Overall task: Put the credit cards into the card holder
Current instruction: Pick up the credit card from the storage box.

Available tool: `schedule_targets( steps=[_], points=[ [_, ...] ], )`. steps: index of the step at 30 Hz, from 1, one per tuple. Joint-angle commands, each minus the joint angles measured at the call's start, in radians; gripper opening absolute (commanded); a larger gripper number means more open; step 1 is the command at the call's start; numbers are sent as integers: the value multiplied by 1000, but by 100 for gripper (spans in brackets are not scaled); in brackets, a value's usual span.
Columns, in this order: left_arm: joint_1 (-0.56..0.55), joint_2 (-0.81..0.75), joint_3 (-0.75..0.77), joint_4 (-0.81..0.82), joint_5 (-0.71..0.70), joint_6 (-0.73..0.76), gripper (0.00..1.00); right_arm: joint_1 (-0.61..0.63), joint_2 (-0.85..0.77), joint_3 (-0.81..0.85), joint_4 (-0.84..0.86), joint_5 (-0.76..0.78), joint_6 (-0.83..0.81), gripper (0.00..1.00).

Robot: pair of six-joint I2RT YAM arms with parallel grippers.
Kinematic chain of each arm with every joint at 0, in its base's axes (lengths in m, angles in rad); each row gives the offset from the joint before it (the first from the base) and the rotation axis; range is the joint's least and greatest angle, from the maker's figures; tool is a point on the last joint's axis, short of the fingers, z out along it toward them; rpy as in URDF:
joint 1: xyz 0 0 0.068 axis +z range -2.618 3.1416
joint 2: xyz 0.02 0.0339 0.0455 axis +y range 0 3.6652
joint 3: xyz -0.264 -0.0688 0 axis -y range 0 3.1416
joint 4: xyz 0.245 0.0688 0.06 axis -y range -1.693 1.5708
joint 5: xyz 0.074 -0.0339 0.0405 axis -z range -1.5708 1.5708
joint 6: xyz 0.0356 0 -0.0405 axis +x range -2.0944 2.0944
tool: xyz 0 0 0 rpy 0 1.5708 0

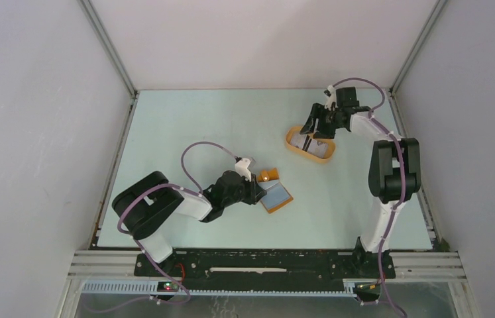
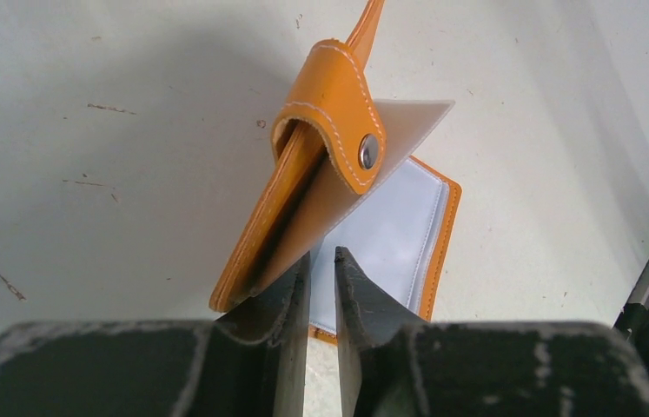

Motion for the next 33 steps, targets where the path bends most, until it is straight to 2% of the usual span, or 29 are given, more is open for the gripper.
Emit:
schedule_targets(
  steps=[1,25,33],
  points=[
    [1,8,-21,51,13,11,21,-16,71,67,24,-6,144,69],
    [-3,-1,-39,68,10,-1,21,-17,232,108,79,-22,279,68],
    [-7,-1,-38,70,9,-7,21,-34,243,62,184,-158,376,68]
  ],
)
